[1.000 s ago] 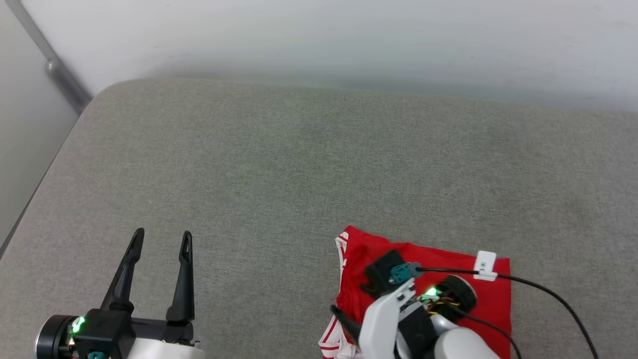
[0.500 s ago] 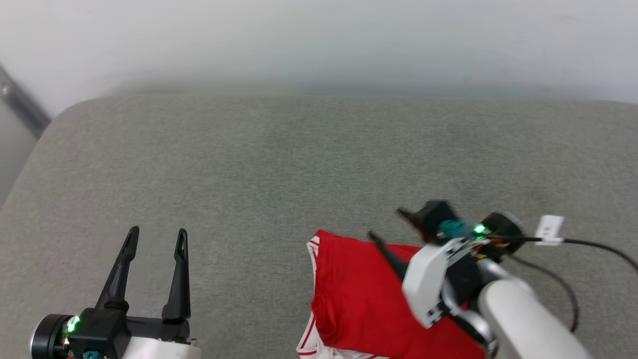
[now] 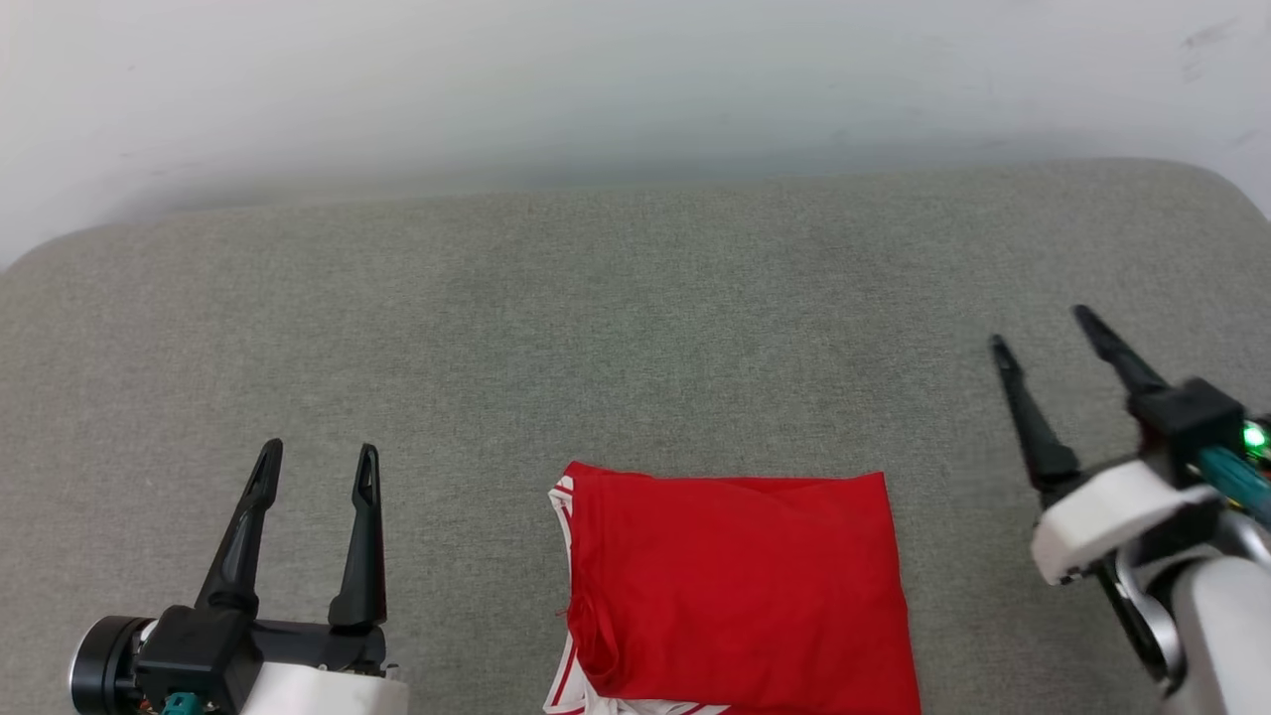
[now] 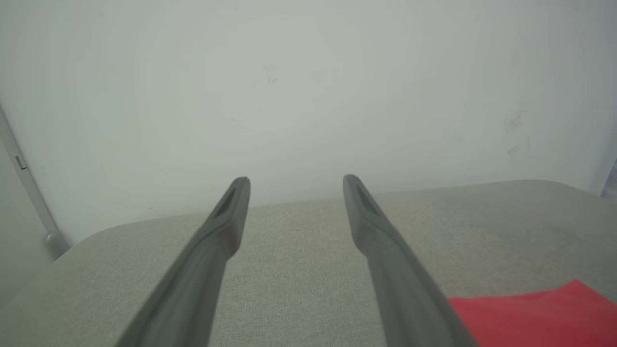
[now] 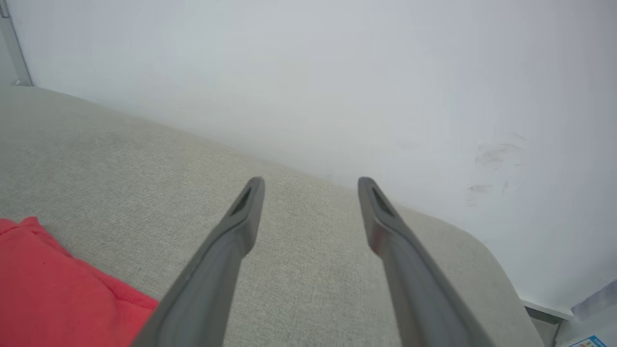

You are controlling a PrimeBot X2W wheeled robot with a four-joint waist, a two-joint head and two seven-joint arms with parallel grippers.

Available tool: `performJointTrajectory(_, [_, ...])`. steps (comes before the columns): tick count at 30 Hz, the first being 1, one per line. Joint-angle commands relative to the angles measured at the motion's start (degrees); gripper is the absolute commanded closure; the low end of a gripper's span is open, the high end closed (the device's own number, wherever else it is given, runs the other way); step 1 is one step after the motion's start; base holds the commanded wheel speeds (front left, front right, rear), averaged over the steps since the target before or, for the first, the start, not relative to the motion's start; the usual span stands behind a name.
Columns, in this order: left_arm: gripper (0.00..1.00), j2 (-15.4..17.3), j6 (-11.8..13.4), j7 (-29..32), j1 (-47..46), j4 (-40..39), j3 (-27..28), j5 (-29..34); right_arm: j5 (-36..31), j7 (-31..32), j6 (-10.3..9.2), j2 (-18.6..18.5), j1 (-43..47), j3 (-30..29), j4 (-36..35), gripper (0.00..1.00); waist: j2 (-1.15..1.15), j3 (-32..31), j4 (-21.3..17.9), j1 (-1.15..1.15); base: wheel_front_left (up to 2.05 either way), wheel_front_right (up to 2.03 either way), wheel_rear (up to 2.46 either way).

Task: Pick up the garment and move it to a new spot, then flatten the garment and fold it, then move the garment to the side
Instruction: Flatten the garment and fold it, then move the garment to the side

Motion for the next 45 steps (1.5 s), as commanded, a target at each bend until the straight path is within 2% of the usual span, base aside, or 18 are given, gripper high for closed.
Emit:
performJointTrajectory(1, [0.0, -0.04, -0.04, -0.12, -0.62, -0.2, 0.12, -0.24, -0.55, -1.63, -0.04, 0.96, 1.61, -2.1, -1.11, 0.0, 0.0, 0.1, -0.21, 0.0, 0.0, 0.0, 0.0])
performJointTrajectory(6, [0.0, -0.1, -0.05, -0.12, 0.4, 0.04, -0.16, -0.73, -1.63, -8.13, -0.04, 5.41, 8.11, -9.22, -6.14, 0.0, 0.0, 0.0, -0.54, 0.0, 0.0, 0.0, 0.0])
performJointTrajectory(13, [0.0, -0.37, -0.06, -0.12, 2.3, -0.12, -0.33, -1.62, -2.07, -12.17, -0.03, 10.66, 15.09, -11.56, -11.46, 0.0, 0.0, -0.25, -0.43, 0.0, 0.0, 0.0, 0.0])
performJointTrajectory(21, [0.0, -0.43, -0.06, -0.12, 2.02, 0.04, -1.71, -0.99, -2.92, -12.88, -0.04, 12.44, 17.03, -10.18, -11.59, 0.0, 0.0, -0.38, -0.01, 0.0, 0.0, 0.0, 0.0])
performJointTrajectory(33, [0.0, -0.07, -0.06, -0.12, 1.22, 0.13, -2.15, -0.53, -2.74, -12.4, -0.04, 12.92, 17.09, -9.38, -11.02, 0.0, 0.0, 0.28, 0.66, 0.0, 0.0, 0.0, 0.0])
performJointTrajectory(35, [0.0, -0.07, -0.06, -0.12, 1.08, 0.12, -2.21, -0.64, -2.16, -10.46, -0.04, 12.42, 17.05, -8.57, -10.97, 0.0, 0.0, 0.57, 0.93, 0.0, 0.0, 0.0, 0.0])
performJointTrajectory(38, [0.0, -0.07, -0.06, -0.12, 1.04, 0.45, -2.34, -0.77, 0.04, -4.22, -0.05, 9.97, 16.66, -6.24, -10.84, 0.0, 0.0, 1.17, 1.39, 0.0, 0.0, 0.0, 0.0])
performJointTrajectory(42, [0.0, 0.12, -0.06, -0.12, 0.3, 0.78, -2.87, -0.74, 3.62, 8.21, -0.03, 6.0, 15.8, -2.42, -11.85, 0.0, 0.0, 2.36, 2.2, 0.0, 0.0, 0.0, 0.0])
performJointTrajectory(45, [0.0, 0.1, -0.06, -0.12, -0.3, 0.89, -3.29, -0.78, 6.9, 19.93, -0.04, 3.56, 15.73, -1.09, -13.09, 0.0, 0.0, 3.31, 2.96, 0.0, 0.0, 0.0, 0.0])
